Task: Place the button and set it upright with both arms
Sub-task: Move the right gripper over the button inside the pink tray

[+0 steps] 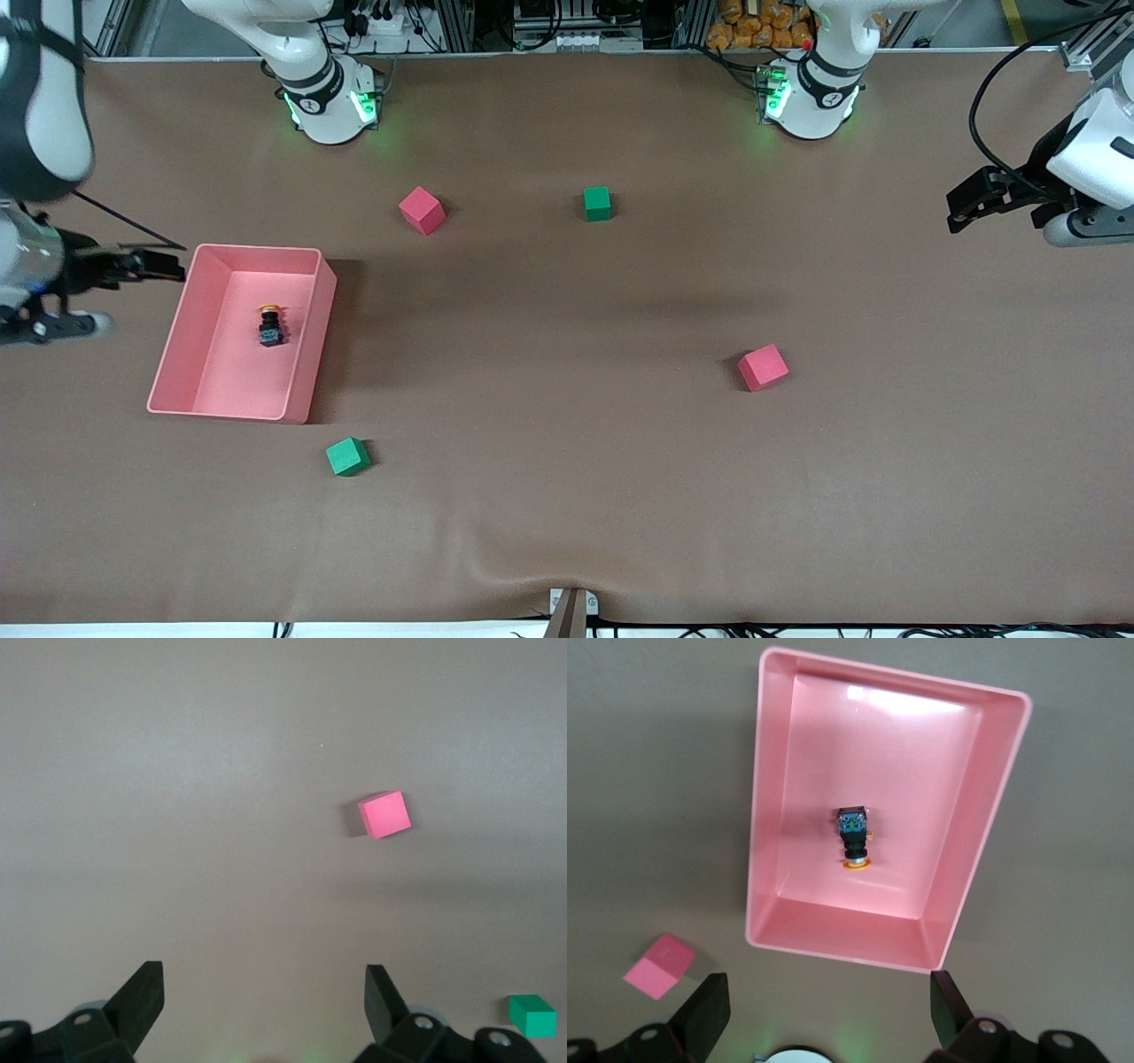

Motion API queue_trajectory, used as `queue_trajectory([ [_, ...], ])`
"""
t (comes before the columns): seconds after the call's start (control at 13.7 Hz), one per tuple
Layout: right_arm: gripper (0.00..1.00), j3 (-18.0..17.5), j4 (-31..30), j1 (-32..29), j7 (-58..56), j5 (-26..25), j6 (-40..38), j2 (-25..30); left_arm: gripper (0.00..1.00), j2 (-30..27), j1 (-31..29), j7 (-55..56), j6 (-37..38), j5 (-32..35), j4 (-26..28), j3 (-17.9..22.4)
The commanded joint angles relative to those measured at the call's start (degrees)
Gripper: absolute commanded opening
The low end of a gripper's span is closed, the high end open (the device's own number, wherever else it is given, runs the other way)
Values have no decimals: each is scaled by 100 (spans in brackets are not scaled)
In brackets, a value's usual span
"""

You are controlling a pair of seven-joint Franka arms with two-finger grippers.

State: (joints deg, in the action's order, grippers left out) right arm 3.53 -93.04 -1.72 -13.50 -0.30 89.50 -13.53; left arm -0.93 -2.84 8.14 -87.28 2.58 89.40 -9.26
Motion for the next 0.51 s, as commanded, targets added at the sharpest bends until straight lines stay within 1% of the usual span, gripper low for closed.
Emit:
queue_trajectory([
  [0.0,100,-45,-99,-127,-574,-31,313,-395,100,-4,3,82,-114,15,-2,-15],
  [0.22,100,-54,-345,-127,-619,-31,708,-799,100,22,3,91,-123,15,-2,-24],
  [0.44,100,-54,-671,-136,-856,-31,1410,-1072,100,22,3,91,-114,15,-2,-24],
])
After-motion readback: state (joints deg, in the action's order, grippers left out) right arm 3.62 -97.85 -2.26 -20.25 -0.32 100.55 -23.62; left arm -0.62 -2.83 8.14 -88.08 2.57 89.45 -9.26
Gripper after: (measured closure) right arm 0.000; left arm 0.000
